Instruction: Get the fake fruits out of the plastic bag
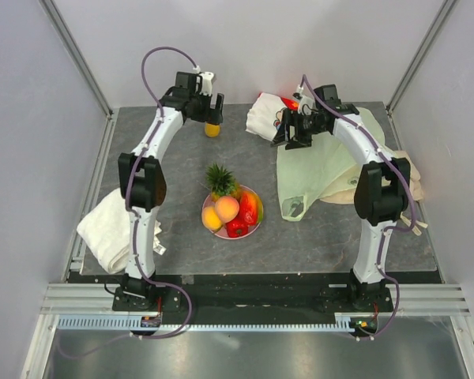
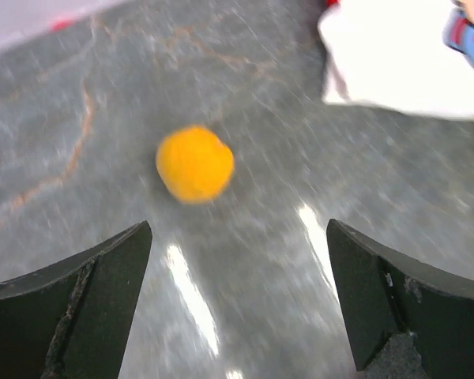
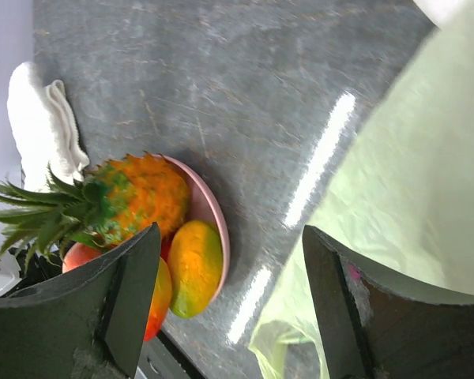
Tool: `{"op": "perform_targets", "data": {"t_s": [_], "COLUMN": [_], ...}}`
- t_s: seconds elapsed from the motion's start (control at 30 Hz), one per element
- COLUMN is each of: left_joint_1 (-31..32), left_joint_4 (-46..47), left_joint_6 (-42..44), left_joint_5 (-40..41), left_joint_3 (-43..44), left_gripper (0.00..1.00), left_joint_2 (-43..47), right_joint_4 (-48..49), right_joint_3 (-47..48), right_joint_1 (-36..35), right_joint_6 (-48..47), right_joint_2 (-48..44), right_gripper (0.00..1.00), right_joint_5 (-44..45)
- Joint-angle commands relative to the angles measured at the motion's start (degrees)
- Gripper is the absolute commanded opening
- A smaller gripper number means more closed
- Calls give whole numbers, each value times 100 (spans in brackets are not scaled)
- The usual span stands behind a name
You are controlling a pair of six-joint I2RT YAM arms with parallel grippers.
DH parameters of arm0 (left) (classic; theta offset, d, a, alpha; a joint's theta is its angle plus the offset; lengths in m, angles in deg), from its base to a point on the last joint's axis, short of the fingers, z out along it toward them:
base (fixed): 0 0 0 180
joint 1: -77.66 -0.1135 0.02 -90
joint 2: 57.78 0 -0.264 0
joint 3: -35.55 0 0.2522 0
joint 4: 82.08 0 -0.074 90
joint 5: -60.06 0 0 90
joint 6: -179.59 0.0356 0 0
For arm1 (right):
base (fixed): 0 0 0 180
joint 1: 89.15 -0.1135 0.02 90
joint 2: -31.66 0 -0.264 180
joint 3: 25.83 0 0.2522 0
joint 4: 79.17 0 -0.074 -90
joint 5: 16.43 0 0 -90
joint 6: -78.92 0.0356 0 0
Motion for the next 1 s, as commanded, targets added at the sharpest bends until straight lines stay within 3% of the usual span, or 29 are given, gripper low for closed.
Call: {"op": "perform_targets", "data": {"t_s": [0.0,0.3,0.7,0.77,0.8,0.9,0.97], "left_joint_1": [-96,-52,54,45,45,36,36], "left_joint_4": [351,290,273,264,264,386,378], "left_joint_6": [517,587,570,605,614,658,745], "left_joint_5": [592,232,91,135,126,170,170], "left_joint_3": [907,1135,1382,1295,1277,1224,1233], "left_gripper": [99,96,78,64,39,2,2], "left_joint_2": [-577,-1263,-1642,-1589,-1528,-1361,-1151], "right_joint_4": [115,98,28,36,36,36,36], "right_joint_3": [-261,-393,-314,-253,-235,-226,-235], "right_joint_1": [118,250,259,250,250,259,268], "right_joint_6": [-116,-98,-159,-159,-159,-186,-212], "right_joint_2": [-591,-653,-635,-618,-583,-547,-538], "right_gripper": [80,81,82,82,82,82,82], "right_joint_5": [95,183,315,315,315,350,350]}}
